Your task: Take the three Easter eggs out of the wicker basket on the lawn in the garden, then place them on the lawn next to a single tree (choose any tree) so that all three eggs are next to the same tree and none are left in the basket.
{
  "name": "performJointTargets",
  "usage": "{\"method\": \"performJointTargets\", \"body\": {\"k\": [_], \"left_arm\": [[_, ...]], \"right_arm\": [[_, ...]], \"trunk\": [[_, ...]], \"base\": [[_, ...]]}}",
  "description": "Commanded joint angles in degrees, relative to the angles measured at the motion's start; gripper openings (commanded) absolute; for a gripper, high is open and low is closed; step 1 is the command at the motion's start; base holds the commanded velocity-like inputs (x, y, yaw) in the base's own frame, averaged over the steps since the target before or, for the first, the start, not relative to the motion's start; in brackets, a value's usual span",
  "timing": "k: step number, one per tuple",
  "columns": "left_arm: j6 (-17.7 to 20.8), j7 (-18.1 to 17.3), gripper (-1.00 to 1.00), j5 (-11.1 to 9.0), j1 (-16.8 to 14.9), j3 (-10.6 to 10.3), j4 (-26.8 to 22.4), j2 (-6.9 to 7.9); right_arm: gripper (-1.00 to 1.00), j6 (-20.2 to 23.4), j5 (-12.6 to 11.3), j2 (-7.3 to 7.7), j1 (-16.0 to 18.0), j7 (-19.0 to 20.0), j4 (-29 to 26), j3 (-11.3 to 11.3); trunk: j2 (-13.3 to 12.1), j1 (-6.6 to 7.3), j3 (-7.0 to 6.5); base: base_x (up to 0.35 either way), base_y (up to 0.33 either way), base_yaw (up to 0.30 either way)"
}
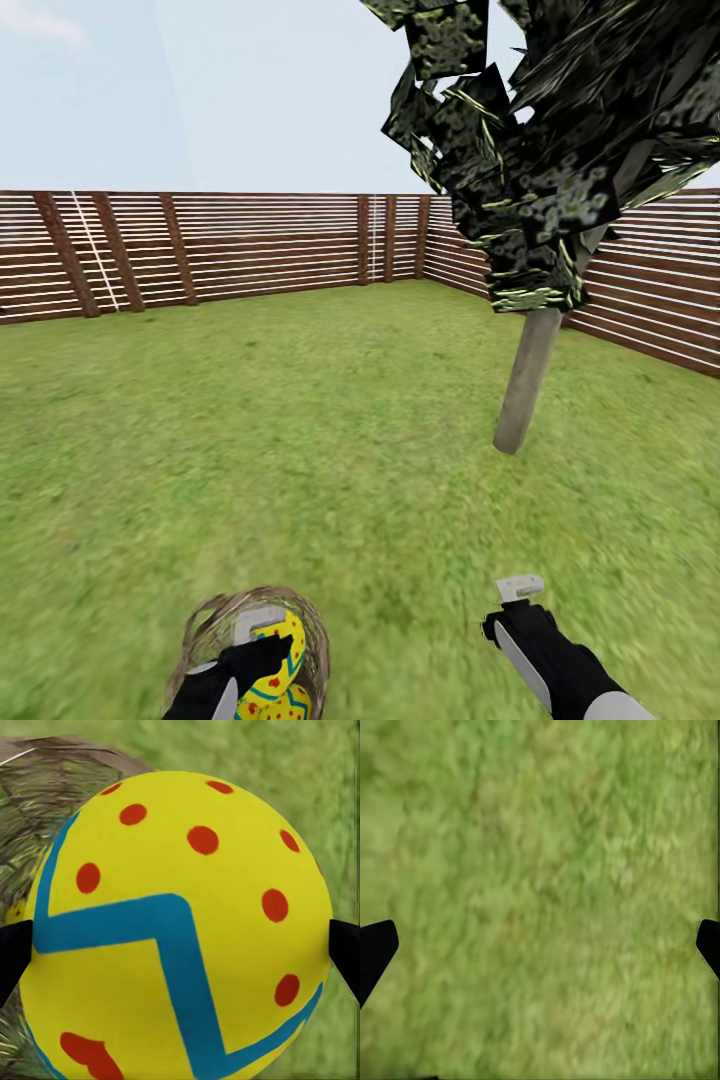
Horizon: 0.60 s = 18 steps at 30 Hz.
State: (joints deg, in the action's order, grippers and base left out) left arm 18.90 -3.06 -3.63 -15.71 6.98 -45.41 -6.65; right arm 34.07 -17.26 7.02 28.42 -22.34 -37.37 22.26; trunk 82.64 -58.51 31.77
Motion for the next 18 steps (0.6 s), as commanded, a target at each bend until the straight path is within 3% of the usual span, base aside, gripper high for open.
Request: {"method": "performJointTargets", "body": {"k": [1,18], "left_arm": [[0.44,-0.28,-1.0,-0.46,-0.02,0.24,-0.07,-0.02],[0.34,-0.37,-1.0,-0.76,-0.02,0.4,-0.47,0.18]], "right_arm": [[1.0,0.16,-0.6,0.15,0.05,-0.51,-0.07,0.43],[1.0,0.2,-0.58,0.27,0.07,-0.51,-0.07,0.42]], "trunk": [[0.04,0.0,0.06],[0.04,0.0,0.06]], "base": [[0.0,-0.35,0.0],[0.0,-0.35,0.0]]}}
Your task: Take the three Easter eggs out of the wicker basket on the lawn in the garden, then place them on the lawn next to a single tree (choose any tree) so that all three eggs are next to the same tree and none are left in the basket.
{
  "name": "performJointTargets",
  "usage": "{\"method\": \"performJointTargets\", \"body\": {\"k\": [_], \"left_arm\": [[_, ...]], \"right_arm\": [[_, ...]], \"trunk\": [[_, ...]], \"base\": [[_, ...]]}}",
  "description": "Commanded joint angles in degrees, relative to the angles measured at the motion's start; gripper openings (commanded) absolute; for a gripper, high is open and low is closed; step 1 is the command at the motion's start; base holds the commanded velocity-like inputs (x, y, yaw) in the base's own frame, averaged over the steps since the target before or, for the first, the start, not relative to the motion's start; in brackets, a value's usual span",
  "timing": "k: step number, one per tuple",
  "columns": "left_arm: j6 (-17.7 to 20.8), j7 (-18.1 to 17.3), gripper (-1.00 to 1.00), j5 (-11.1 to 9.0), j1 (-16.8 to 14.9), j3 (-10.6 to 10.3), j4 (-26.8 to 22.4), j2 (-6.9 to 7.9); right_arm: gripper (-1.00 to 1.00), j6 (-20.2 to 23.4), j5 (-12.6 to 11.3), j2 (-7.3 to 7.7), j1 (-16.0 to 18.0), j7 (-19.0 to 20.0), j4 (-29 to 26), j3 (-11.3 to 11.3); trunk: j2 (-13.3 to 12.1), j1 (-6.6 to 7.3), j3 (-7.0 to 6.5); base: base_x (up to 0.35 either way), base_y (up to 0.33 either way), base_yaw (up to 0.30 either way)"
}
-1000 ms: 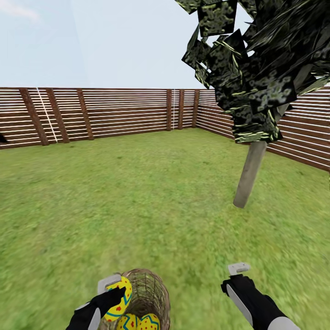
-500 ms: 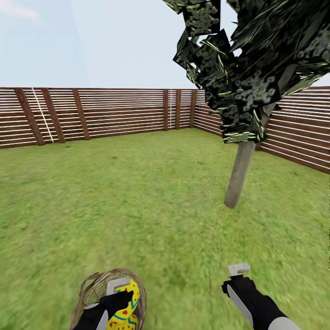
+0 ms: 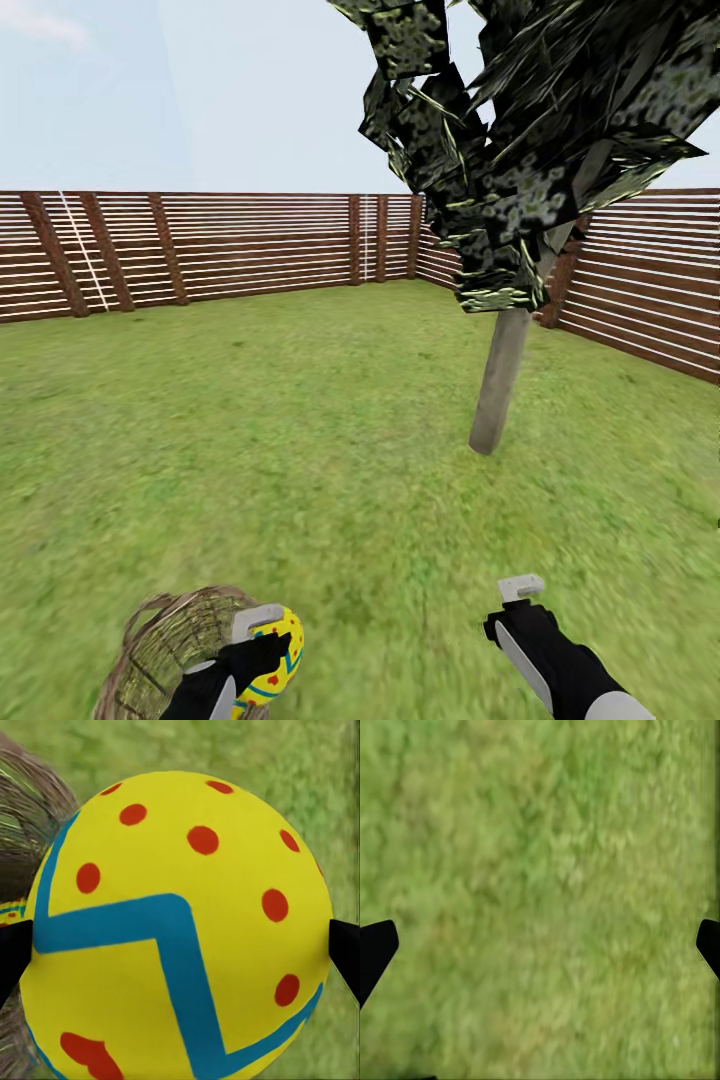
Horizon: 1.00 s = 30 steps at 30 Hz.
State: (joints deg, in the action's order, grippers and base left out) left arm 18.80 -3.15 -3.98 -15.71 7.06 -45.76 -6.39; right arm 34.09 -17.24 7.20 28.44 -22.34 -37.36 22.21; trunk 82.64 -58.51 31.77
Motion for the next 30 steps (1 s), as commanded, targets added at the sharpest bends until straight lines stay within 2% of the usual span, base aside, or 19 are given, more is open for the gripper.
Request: {"method": "performJointTargets", "body": {"k": [1,14,18,30], "left_arm": [[0.45,-0.28,-1.0,-0.41,-0.02,0.32,-0.08,-0.1],[0.45,-0.28,-1.0,-0.37,-0.02,0.23,0.07,-0.2],[-0.21,-0.37,-1.0,-0.43,-0.02,0.23,0.19,-0.14],[-1.05,-0.4,-1.0,-0.48,-0.02,0.23,0.32,-0.12]], "right_arm": [[1.0,0.19,-0.6,0.09,0.04,-0.51,-0.08,0.46],[1.0,0.16,-0.61,0.09,0.03,-0.51,-0.08,0.46],[1.0,0.11,-0.6,0.08,0.03,-0.59,-0.08,0.46],[1.0,0.1,-0.69,-0.08,0.04,-0.59,-0.07,0.46]], "trunk": [[0.04,0.0,0.06],[0.04,0.0,0.06],[0.04,0.0,0.06],[0.04,0.0,0.06]], "base": [[0.0,-0.35,0.0],[0.019,-0.35,0.0],[0.11,-0.341,0.213],[0.006,-0.022,0.291]]}}
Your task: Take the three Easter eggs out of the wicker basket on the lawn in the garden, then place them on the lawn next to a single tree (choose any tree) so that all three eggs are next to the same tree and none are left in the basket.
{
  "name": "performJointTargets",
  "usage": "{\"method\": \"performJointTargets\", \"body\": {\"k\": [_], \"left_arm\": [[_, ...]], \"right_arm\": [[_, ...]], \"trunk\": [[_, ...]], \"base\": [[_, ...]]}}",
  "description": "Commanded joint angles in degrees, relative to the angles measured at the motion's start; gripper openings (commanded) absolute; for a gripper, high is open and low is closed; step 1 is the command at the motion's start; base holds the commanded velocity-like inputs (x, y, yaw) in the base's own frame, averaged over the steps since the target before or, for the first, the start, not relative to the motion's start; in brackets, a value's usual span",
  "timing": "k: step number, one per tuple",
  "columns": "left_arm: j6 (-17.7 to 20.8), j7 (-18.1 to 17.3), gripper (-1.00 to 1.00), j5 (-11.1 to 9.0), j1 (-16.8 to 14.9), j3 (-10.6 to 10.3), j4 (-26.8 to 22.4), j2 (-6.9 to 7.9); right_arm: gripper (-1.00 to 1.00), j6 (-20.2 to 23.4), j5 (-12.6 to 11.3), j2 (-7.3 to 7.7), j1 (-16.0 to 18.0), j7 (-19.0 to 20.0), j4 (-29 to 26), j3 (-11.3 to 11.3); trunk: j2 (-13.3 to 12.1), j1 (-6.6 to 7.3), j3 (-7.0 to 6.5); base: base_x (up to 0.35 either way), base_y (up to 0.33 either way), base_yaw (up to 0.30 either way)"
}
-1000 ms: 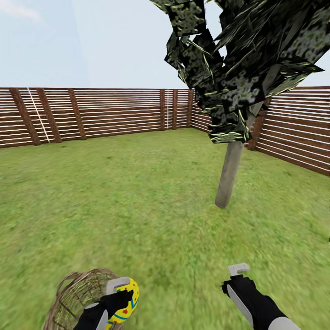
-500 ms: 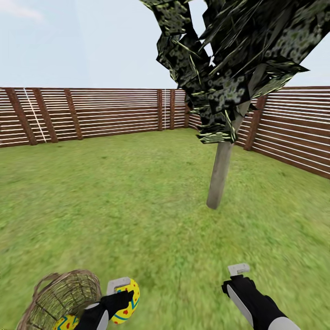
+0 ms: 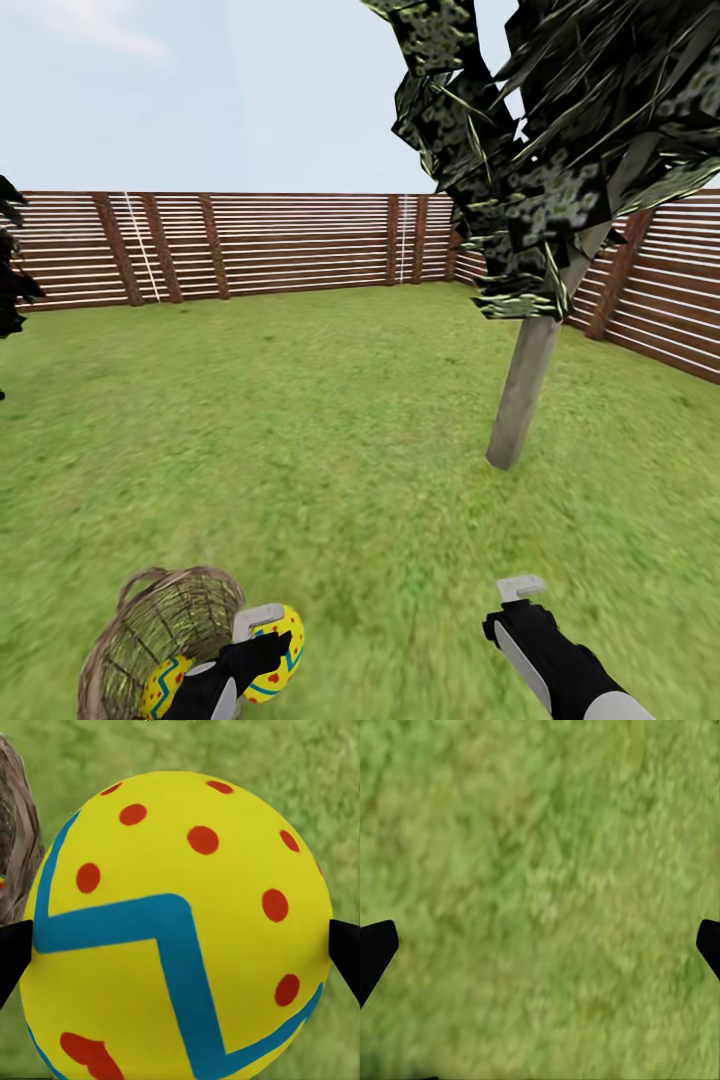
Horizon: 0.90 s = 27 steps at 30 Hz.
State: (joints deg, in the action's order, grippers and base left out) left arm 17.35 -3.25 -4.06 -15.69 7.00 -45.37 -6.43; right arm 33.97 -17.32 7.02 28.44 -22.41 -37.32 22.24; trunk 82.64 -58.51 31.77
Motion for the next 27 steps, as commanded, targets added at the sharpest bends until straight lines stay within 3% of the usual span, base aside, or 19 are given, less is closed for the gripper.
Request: {"method": "performJointTargets", "body": {"k": [1,27], "left_arm": [[0.4,-0.33,-1.0,-0.42,-0.04,0.35,-0.07,-0.08],[0.33,-0.52,-1.0,-0.51,-0.04,0.76,-0.39,0.25]], "right_arm": [[1.0,0.22,-0.61,0.1,0.03,-0.53,-0.11,0.44],[1.0,0.22,-0.52,0.18,0.03,-0.53,-0.12,0.44]], "trunk": [[0.04,0.0,0.06],[0.04,0.0,0.06]], "base": [[0.0,0.0,0.293],[0.0,0.0,0.293]]}}
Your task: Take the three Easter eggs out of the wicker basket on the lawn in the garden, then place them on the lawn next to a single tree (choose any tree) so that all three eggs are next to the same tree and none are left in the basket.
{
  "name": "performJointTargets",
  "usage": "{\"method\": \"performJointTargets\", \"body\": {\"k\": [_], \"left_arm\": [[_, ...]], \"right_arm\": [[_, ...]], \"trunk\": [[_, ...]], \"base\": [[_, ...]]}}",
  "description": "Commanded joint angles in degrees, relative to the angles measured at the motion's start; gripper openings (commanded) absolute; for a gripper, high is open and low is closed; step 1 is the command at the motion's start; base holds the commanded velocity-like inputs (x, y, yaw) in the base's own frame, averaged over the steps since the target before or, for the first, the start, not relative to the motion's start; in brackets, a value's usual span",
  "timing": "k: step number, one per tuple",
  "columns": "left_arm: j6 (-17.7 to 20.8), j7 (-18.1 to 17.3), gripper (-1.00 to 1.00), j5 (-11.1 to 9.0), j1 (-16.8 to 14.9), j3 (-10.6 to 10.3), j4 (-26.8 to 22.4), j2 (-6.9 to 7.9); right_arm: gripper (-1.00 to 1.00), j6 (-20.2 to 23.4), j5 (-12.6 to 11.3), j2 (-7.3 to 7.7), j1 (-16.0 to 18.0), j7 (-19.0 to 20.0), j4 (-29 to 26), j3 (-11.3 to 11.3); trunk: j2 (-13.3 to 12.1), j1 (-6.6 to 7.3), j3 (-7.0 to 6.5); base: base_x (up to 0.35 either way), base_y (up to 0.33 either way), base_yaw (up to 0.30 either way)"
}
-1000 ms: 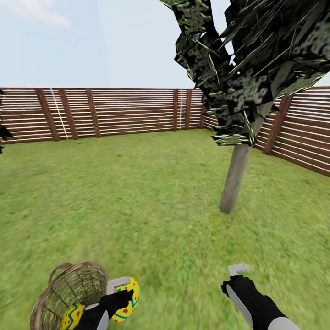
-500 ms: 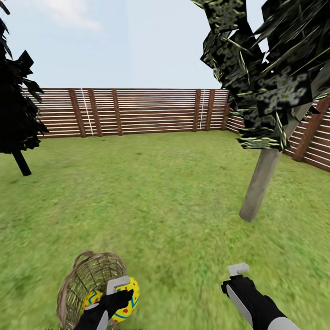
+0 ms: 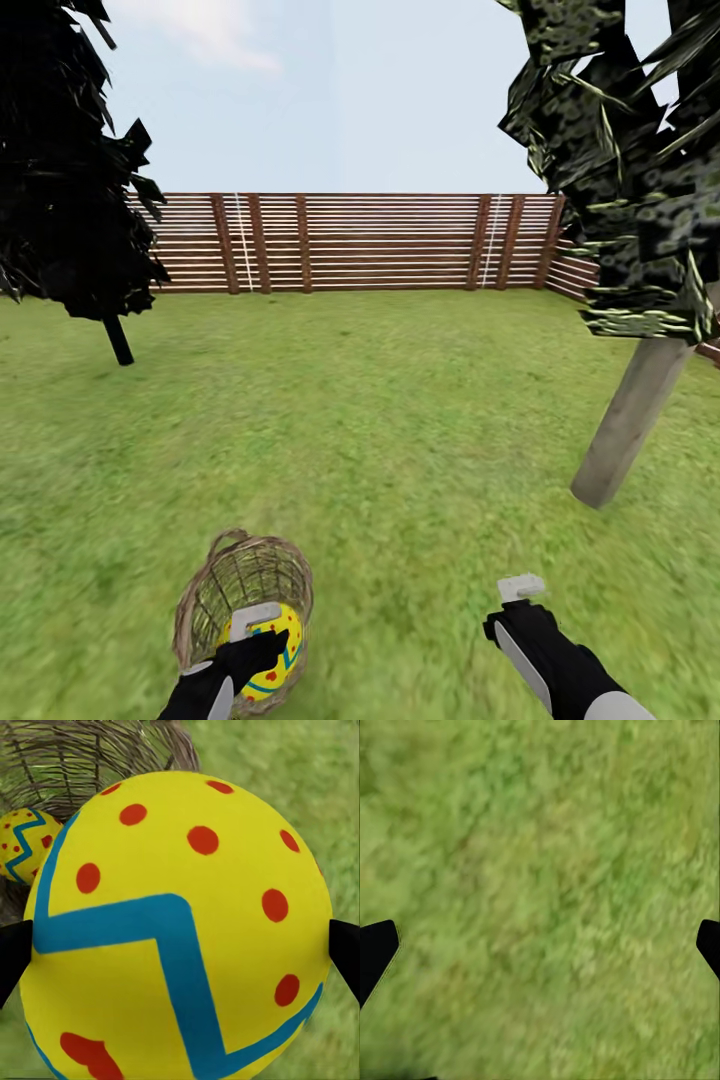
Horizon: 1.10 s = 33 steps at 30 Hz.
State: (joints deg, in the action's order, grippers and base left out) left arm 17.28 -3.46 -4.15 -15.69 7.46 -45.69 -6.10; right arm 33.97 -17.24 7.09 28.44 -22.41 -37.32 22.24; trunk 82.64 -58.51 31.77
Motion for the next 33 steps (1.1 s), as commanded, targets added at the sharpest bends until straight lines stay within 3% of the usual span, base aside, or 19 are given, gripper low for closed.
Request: {"method": "performJointTargets", "body": {"k": [1,5,33], "left_arm": [[0.4,-0.31,-1.0,-0.42,-0.04,0.7,-0.13,-0.06],[0.39,-0.47,-1.0,-0.42,-0.04,1.47,0.03,-0.05],[0.39,-0.49,-1.0,-0.48,-0.04,1.53,0.17,-0.07]], "right_arm": [[1.0,0.22,-0.62,0.1,0.04,-0.53,-0.12,0.44],[1.0,0.22,-0.68,0.04,0.05,-0.53,-0.12,0.48],[1.0,0.24,-0.68,0.07,0.04,-0.45,-0.12,0.44]], "trunk": [[0.04,0.0,0.06],[0.04,0.0,0.06],[0.04,0.0,0.06]], "base": [[0.0,0.0,0.293],[0.0,0.0,0.294],[0.0,0.0,0.294]]}}
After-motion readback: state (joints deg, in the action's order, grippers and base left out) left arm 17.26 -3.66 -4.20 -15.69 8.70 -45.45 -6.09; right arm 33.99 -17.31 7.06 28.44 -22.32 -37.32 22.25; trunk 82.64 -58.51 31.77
